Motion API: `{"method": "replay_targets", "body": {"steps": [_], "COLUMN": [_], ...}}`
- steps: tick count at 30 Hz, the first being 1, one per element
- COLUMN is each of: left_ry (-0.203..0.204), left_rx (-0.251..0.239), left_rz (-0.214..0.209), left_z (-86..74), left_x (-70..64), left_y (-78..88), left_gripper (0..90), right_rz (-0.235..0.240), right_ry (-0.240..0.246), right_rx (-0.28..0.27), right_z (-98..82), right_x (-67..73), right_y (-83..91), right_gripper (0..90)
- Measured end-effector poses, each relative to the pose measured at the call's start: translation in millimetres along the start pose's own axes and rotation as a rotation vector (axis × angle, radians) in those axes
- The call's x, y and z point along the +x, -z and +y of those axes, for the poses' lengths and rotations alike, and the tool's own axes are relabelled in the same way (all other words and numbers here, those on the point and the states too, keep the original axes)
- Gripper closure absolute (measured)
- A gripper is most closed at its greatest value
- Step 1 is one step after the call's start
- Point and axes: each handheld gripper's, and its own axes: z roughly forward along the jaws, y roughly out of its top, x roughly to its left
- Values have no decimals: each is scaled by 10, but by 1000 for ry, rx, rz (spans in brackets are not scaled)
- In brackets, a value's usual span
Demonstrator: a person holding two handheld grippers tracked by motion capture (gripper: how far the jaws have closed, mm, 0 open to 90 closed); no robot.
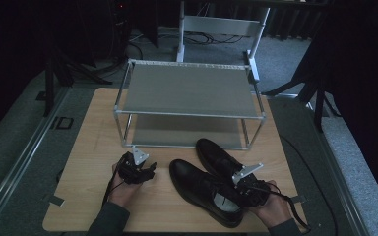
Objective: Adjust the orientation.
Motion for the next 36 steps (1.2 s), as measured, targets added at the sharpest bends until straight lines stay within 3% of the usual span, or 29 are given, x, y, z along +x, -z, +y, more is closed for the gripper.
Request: {"method": "replay_targets", "body": {"steps": [7, 8, 9, 10, 11, 12, 13, 14, 15, 16, 17, 18, 20, 23, 24, 27, 31, 36], "left_ry": [-19, -28, -28, -35, -35, -42, -42, -56, -56, -80, -80, -97, -136, -137, -123, -117, -101, -86], "left_rx": [-16, -23, -23, -25, -25, -31, -31, -32, -32, -21, -21, -9, 10, 5, -6, -13, -28, -40], "left_rz": [-54, -81, -81, -115, -115, -161, -161, -223, -223, -277, -277, -297, -330, -347, -363, -371, -380, -381], "left_z": [27, 23, 23, 10, 10, -14, -14, -41, -41, -61, -61, -66, -62, -44, -7, 31, 87, 122], "left_x": [-136, -195, -195, -266, -266, -351, -351, -450, -450, -565, -565, -624, -758, -827, -830, -833, -822, -826], "left_y": [92, 125, 125, 161, 161, 196, 196, 218, 218, 212, 212, 199, 141, 96, 80, 58, 28, 5], "left_gripper": [391, 392, 392, 395, 398, 400, 402, 413, 417, 419, 421, 421, 421, 439, 438, 430, 428, 425], "right_rz": [11, 6, 6, -2, 9, 16, 16, 2, 3, 11, 11, 28, 36, 49, 67, 70, 81, 89], "right_ry": [-8, -1, -1, -14, -23, -29, -29, -33, -35, -35, -35, -29, -20, -21, -15, -5, -27, -49], "right_rx": [-20, 6, 6, 48, 71, 89, 89, 106, 112, 126, 126, 154, 163, 156, 142, 146, 124, 35], "right_z": [5, 10, 10, 8, 6, 1, 1, 5, 12, 21, 21, 40, 47, 46, 48, 51, 34, -49], "right_x": [-18, -18, -18, -27, -38, -46, -46, -43, -44, -50, -50, -46, -42, -54, -52, -36, -66, -73], "right_y": [119, 139, 139, 107, 73, 37, 37, -2, -2, 0, 0, -7, -14, -10, -8, -15, -14, -2], "right_gripper": [476, 409, 409, 371, 367, 374, 374, 400, 424, 470, 470, 534, 577, 641, 721, 737, 762, 786]}}
